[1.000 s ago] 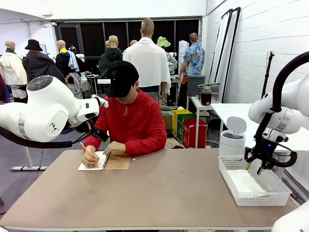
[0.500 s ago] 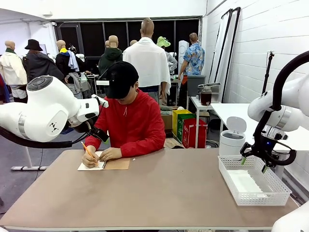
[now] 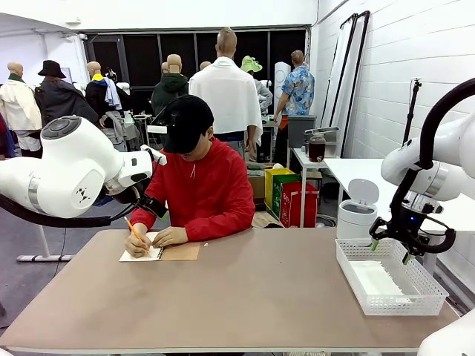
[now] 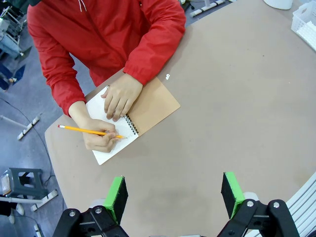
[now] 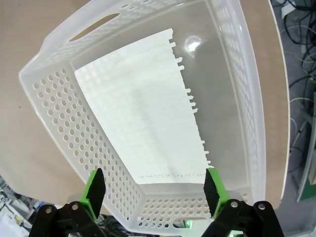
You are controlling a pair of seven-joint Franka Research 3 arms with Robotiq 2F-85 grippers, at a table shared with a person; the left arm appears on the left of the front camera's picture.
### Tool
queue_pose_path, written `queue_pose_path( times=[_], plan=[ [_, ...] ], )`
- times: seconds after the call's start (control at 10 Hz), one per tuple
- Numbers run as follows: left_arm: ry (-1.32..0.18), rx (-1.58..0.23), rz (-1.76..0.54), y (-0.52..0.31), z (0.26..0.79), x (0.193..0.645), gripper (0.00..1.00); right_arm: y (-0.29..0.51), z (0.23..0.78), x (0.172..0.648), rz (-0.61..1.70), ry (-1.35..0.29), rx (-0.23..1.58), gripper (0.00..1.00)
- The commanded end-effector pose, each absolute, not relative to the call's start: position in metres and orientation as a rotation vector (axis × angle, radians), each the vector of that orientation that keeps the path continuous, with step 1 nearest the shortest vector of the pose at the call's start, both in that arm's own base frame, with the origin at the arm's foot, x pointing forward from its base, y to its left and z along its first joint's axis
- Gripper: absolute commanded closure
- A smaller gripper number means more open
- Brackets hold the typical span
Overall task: Sort the paper based on its condition.
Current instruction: If a person hands you a paper, place it in the Organizing basket , and if it's crumpled, put it in the Trash can.
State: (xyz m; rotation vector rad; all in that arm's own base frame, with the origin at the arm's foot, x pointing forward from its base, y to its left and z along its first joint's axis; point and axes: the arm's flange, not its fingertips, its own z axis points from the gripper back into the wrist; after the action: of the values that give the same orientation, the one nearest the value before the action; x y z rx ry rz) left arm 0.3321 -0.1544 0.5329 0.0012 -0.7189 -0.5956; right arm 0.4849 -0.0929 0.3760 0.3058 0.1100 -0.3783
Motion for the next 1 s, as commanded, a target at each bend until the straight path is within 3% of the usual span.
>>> queue_pose_path(
  times=[0.0, 0.5, 0.9],
  plan=[
    [-0.718, 0.004, -0.596, -0.155, 0.533, 0.332, 0.0, -0.093, 0.376, 0.485, -0.378, 0.109, 0.306, 0.0],
    [-0.718, 0.004, -0.596, -0.155, 0.533, 0.332, 0.0, -0.043, 0.467, 0.453, -0.117, -0.103, 0.392, 0.0],
    [-0.718, 0.004, -0.596, -0.155, 0.533, 0.332, 0.0, 0.007, 0.501, 0.414, 0.235, -0.281, 0.407, 0.0]
  ],
)
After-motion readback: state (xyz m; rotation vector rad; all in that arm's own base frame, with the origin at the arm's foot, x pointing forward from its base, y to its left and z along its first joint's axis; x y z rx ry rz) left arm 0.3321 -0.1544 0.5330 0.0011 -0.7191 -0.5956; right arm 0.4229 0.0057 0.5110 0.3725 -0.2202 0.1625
